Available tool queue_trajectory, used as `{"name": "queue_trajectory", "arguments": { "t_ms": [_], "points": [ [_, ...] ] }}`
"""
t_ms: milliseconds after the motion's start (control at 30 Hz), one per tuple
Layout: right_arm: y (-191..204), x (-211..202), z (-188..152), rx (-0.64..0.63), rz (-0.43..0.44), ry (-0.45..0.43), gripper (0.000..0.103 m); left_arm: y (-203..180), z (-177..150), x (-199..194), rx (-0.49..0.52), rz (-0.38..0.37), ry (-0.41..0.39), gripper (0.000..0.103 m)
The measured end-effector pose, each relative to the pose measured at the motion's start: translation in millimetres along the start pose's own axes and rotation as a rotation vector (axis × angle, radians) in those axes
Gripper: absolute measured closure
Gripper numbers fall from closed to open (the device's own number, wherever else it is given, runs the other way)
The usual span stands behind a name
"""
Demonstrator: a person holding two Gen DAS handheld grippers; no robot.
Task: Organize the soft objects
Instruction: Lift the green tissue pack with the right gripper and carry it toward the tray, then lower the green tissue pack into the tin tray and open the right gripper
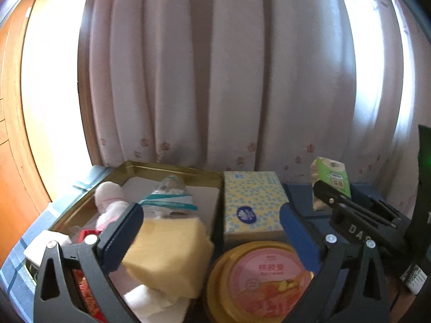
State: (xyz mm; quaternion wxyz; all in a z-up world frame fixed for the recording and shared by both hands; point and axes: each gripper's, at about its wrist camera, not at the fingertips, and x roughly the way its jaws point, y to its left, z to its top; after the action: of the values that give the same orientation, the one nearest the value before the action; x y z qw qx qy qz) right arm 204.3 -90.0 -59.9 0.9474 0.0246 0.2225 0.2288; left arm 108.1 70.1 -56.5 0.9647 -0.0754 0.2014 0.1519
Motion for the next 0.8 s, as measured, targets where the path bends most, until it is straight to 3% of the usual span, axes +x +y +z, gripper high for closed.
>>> {"name": "queue_trajectory", "arguments": {
  "t_ms": [300,800],
  "points": [
    [21,-9,4,-0.004,0.044,-0.010,0.049,29,-4,-13,-0.036,0.028,-0.014,0.001],
    [114,5,14,-0.085,0.186,0.054,0.049,94,-6,-42,-0.090,0.134,-0.065,0.001]
  ]
}}
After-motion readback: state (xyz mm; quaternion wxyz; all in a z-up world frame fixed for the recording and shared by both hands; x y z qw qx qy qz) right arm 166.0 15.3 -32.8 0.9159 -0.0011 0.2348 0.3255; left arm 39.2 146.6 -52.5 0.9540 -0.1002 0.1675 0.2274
